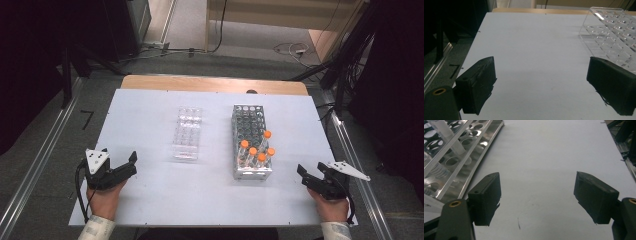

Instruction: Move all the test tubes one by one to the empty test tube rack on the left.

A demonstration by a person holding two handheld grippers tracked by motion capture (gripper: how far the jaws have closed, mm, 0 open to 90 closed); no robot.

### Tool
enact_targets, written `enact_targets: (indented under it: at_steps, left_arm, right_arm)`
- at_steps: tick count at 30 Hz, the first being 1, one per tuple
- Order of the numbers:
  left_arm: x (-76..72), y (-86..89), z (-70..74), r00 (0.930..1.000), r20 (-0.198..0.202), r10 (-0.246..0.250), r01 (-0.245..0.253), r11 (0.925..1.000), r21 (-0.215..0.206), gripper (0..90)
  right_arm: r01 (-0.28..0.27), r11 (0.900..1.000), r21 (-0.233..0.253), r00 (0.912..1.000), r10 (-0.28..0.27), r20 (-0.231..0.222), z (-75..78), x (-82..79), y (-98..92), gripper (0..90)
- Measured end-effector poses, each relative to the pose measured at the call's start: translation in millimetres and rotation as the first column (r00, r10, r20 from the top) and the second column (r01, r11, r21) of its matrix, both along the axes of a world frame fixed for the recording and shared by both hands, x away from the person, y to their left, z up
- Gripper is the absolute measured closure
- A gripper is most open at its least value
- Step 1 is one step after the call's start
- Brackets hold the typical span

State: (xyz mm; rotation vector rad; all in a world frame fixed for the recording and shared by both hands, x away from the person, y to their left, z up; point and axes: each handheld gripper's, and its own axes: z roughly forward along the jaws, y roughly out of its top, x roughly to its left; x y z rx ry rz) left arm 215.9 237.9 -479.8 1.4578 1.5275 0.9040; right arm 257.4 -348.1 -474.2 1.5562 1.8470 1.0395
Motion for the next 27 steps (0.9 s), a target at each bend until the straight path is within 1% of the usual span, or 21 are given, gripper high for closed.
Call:
enact_targets:
  at_steps: [6,14,20,27]
  left_arm:
    - [2.4,2.5,-1.9,0.9999,-0.015,0.003,-0.003,1.0000,0.000,8.7]
    - [1.4,-1.8,-1.9,0.9996,-0.020,-0.020,0.020,0.9998,0.002,8.7]
    - [1.8,-4.2,-2.5,0.9994,-0.022,-0.027,0.028,0.9996,0.005,8.8]
    - [0.6,-6.2,-2.1,0.9993,-0.019,-0.032,0.032,0.9994,0.014,8.8]
  right_arm:
    - [-0.021,1.000,0.001,0.9996,0.021,-0.017,-1.2,1.3,5.3,21.0]
    - [-0.030,0.999,0.025,0.9995,0.030,-0.006,2.2,-2.3,6.9,21.7]
    - [-0.051,0.998,0.043,0.9987,0.051,0.005,5.1,-4.0,9.5,23.1]
    - [-0.076,0.996,0.048,0.9971,0.075,0.013,8.0,-5.5,15.3,23.8]
